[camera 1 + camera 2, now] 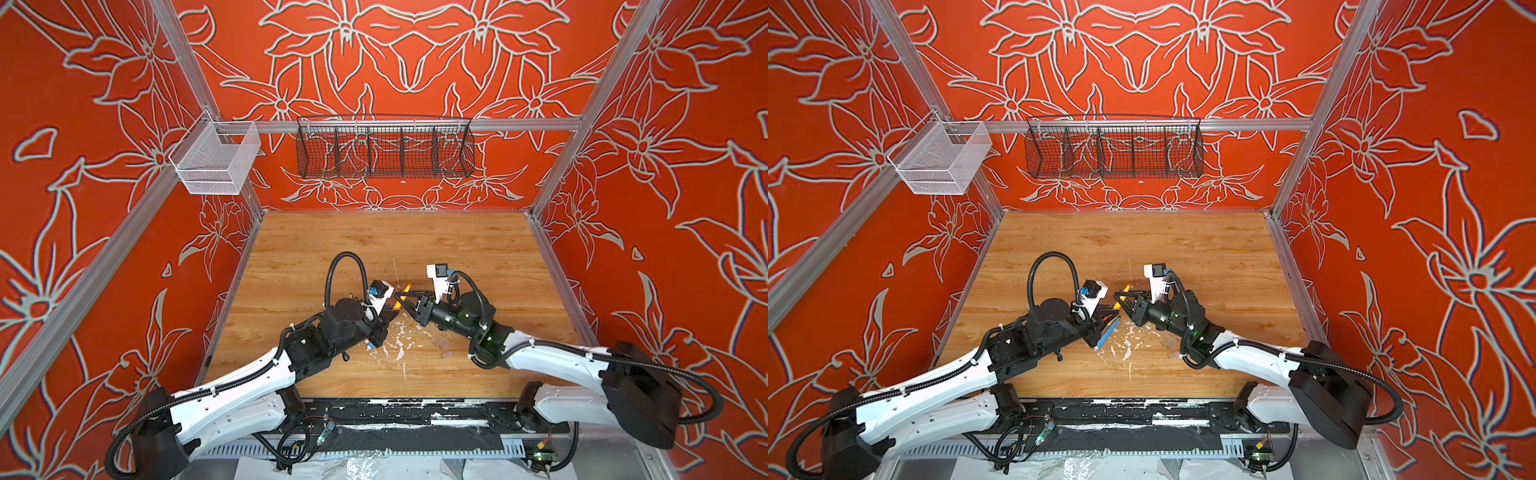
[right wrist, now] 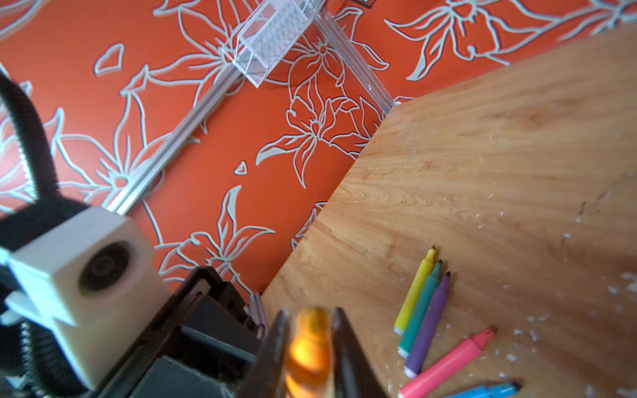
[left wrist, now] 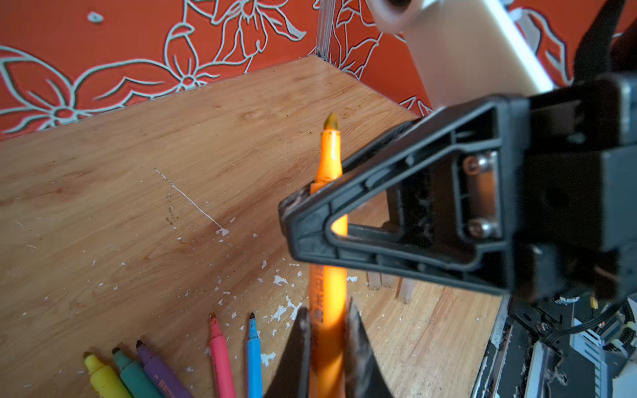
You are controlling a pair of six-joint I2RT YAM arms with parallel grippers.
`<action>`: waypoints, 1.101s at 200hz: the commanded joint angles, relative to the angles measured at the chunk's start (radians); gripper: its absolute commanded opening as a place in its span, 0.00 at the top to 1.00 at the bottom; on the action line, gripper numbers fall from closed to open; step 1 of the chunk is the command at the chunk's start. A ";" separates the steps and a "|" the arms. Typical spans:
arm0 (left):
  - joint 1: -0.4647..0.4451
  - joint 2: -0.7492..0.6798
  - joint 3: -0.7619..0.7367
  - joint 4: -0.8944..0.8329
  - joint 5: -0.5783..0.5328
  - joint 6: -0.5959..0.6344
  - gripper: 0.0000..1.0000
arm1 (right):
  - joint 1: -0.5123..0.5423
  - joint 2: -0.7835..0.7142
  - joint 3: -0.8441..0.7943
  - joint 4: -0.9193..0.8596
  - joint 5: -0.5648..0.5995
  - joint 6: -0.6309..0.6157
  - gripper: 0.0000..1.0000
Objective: Insert the pens into the pen caps
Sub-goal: 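Lift the orange marker upright with the left gripper while the right gripper approaches it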
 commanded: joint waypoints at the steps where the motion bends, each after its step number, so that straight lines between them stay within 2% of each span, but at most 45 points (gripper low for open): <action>1: -0.001 -0.004 0.007 0.025 0.039 0.022 1.00 | 0.002 0.016 0.027 0.030 0.007 0.013 0.93; 8: -0.001 -0.001 0.006 0.028 0.037 0.025 1.00 | 0.002 0.018 0.023 0.033 0.012 0.016 0.97; 20: -0.001 0.006 0.003 0.038 0.030 0.027 0.89 | 0.002 0.020 0.017 0.047 0.020 0.024 1.00; 33: -0.001 0.015 0.003 0.046 0.036 0.026 0.79 | 0.004 0.021 0.014 0.059 0.022 0.032 1.00; 63: -0.001 0.036 0.015 0.047 0.036 0.030 0.65 | 0.009 0.031 0.011 0.085 0.017 0.056 1.00; 99: -0.001 0.027 -0.002 0.063 0.039 0.027 0.63 | 0.016 0.046 -0.001 0.111 0.036 0.074 1.00; 160: -0.001 0.042 -0.014 0.100 0.030 0.038 0.66 | 0.035 0.064 -0.002 0.151 0.029 0.093 1.00; 199: 0.001 0.068 -0.007 0.099 0.027 0.044 0.97 | 0.040 0.049 -0.022 0.151 0.056 0.081 1.00; 208: 0.006 0.072 -0.007 0.100 0.021 0.040 1.00 | 0.039 0.032 -0.024 0.128 0.066 0.070 0.94; 220: 0.018 0.076 -0.009 0.104 0.026 0.034 1.00 | 0.040 -0.004 -0.025 0.076 0.073 0.042 0.79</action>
